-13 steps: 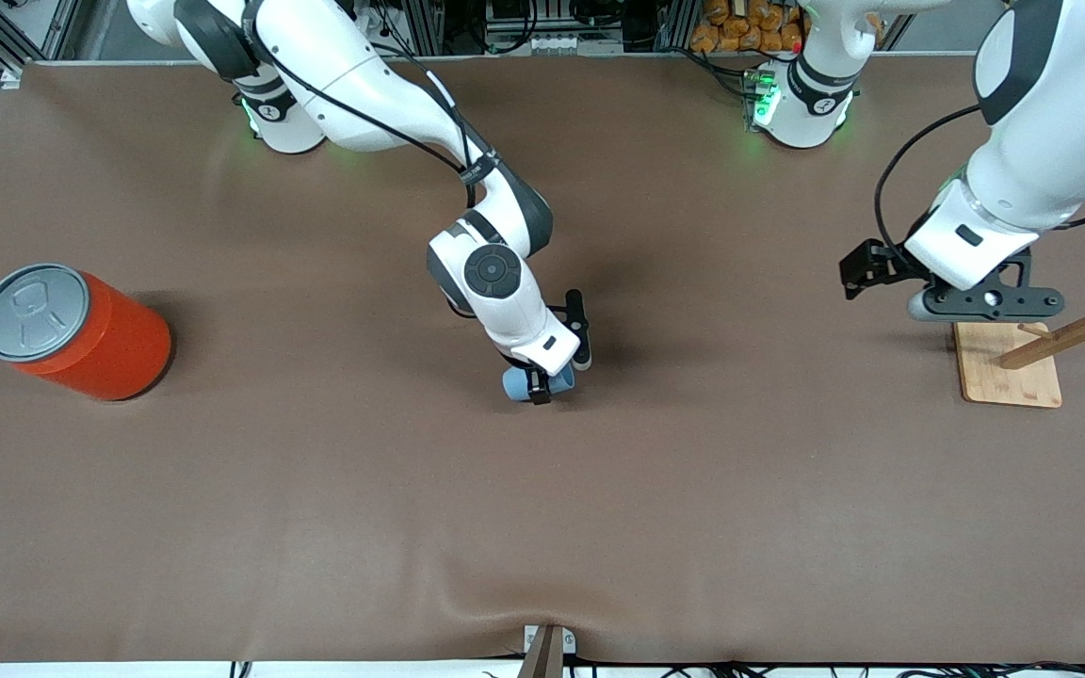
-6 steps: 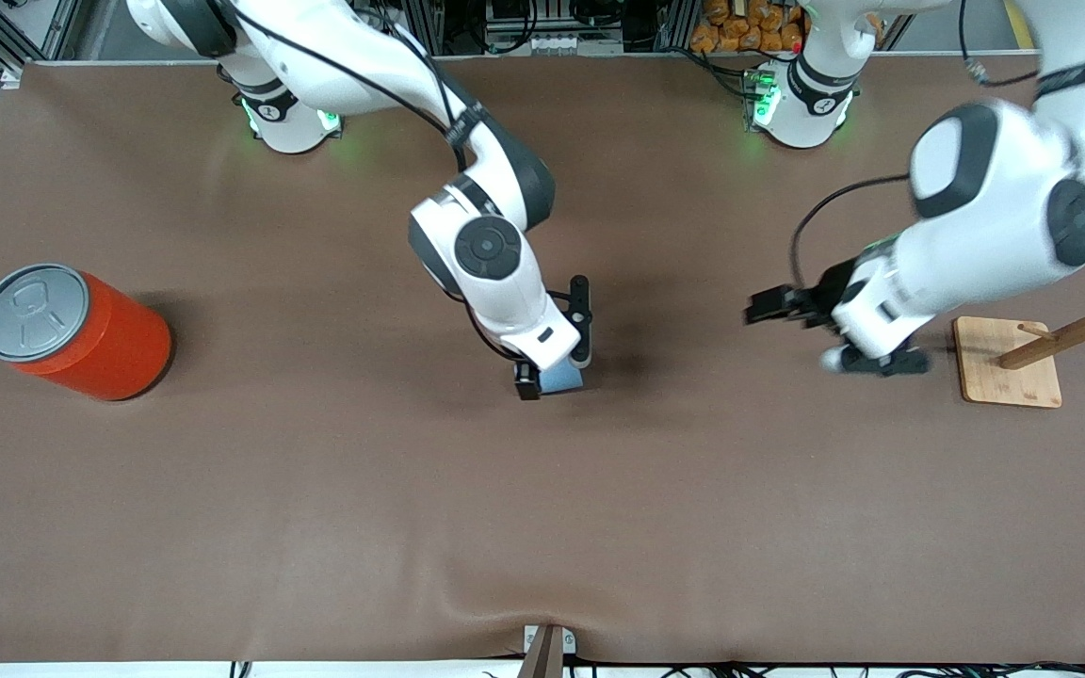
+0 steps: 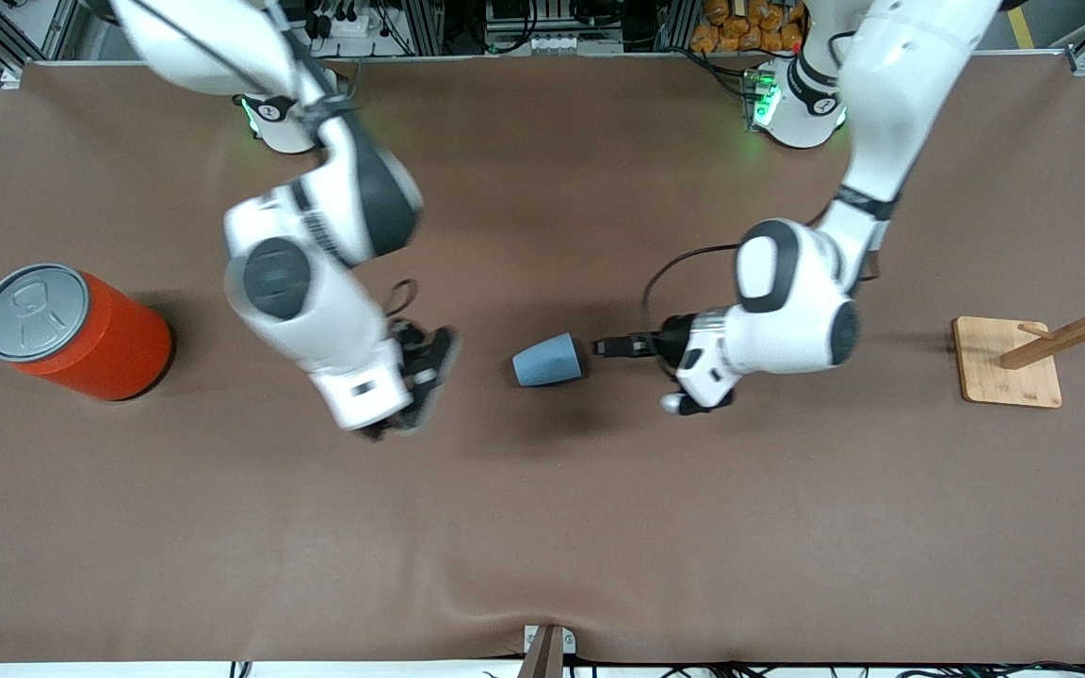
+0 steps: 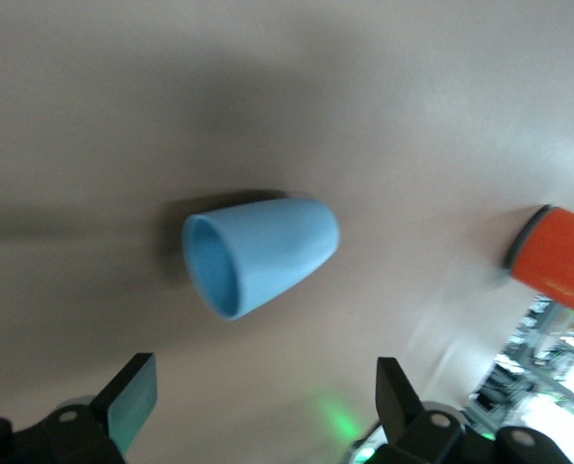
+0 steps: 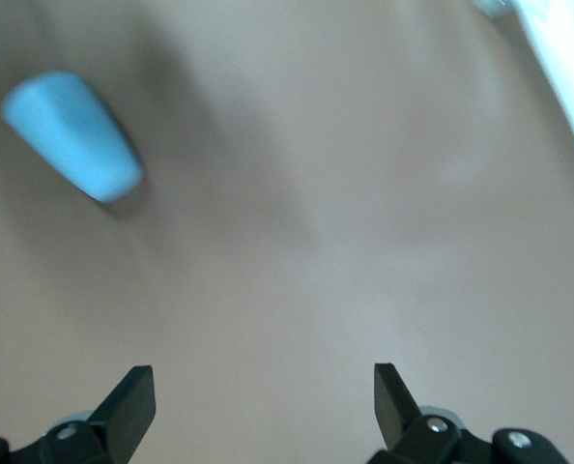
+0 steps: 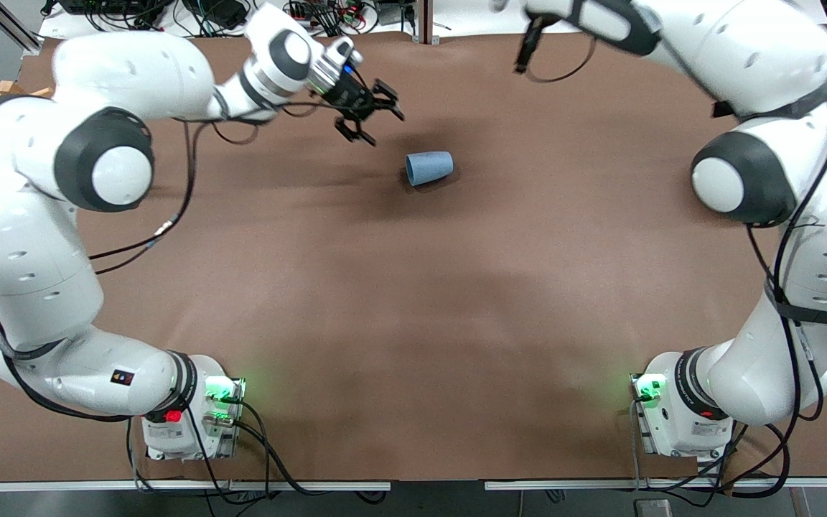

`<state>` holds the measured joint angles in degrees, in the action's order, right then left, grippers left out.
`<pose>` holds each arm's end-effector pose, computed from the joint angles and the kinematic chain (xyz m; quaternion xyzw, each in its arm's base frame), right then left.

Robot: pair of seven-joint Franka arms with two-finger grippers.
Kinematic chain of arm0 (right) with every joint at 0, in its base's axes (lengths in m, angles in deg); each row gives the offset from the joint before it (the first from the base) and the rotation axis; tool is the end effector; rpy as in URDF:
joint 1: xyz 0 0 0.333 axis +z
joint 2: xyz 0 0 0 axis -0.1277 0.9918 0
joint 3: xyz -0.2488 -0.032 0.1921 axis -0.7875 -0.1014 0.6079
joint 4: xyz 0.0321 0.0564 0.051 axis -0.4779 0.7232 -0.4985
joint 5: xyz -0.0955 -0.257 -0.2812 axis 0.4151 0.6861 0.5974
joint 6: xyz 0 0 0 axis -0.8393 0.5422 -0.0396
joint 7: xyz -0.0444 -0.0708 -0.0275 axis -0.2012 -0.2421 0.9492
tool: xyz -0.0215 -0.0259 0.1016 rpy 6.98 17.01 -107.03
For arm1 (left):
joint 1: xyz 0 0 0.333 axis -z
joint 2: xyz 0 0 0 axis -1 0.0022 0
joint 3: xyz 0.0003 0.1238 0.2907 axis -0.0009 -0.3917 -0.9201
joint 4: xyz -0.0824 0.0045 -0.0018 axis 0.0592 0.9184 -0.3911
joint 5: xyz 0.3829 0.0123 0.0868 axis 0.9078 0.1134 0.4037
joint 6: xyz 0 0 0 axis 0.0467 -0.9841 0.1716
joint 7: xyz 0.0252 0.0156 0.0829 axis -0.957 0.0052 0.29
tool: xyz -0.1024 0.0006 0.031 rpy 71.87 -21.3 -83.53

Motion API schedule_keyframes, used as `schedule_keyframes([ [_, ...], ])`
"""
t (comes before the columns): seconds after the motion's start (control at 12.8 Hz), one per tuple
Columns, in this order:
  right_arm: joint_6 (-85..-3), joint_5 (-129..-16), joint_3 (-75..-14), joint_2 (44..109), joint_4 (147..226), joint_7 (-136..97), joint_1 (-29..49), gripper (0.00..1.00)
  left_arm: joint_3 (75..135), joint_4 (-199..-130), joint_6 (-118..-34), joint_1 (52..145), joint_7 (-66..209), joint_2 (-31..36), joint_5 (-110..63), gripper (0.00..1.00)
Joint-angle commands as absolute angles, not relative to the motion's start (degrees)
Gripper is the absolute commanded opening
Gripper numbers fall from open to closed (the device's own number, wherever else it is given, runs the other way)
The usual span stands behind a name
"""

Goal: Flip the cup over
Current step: 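Grasp the cup with the left gripper while the right gripper releases, then hold the cup in the left gripper while the right arm withdraws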

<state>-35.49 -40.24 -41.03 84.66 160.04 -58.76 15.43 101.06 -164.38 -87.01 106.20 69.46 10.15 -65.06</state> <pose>0.6729 0.2666 0.4416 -0.8470 -0.5301 -0.0312 0.0232 0.5747 -0.3475 0.2638 0.9131 0.1158 -0.1637 0.3549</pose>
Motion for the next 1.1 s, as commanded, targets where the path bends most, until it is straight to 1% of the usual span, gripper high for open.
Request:
schedule_keyframes([
  [0.0,-31.71,-40.27,-39.77,80.17,162.01,-57.15,8.77,1.0,100.96,-163.37,-87.45,107.01,69.5,10.95,-68.82,1.0],
  [0.16,-27.15,-39.57,-40.04,76.93,162.27,-53.56,4.81,1.0,101.05,-162.85,-88.23,107.36,70.63,13.05,-69.25,1.0],
  [0.24,-25.9,-39.47,-40.3,74.38,163.41,-51.97,2.79,1.0,101.14,-162.93,-89.98,107.8,73.34,14.54,-69.95,1.0],
  [0.39,-24.41,-39.47,-41.18,69.2,166.22,-51.69,-1.16,1.0,101.14,-163.28,-90.52,107.98,77.22,16.3,-71.19,1.0],
  [0.55,-23.0,-39.47,-41.27,62.71,170.77,-50.56,-4.94,1.0,101.23,-163.37,-90.96,108.85,77.58,17.36,-71.63,0.96],
  [0.71,-21.86,-39.39,-41.27,55.93,176.49,-44.61,-7.32,1.0,101.14,-163.63,-91.23,109.56,77.67,17.37,-75.56,0.89],
  [0.78,-19.76,-39.47,-41.27,54.07,177.3,-40.14,-8.12,1.0,101.23,-163.64,-91.14,109.65,77.67,17.45,-77.24,0.87],
  [0.86,-15.82,-39.39,-41.35,53.36,176.87,-33.13,-8.39,1.0,101.23,-163.55,-91.14,110.08,77.76,17.8,-78.65,0.86],
  [1.02,-9.92,-39.47,-42.76,53.26,175.9,-20.2,-8.13,1.0,101.23,-163.03,-91.14,109.74,79.33,18.07,-80.24,0.78],
])
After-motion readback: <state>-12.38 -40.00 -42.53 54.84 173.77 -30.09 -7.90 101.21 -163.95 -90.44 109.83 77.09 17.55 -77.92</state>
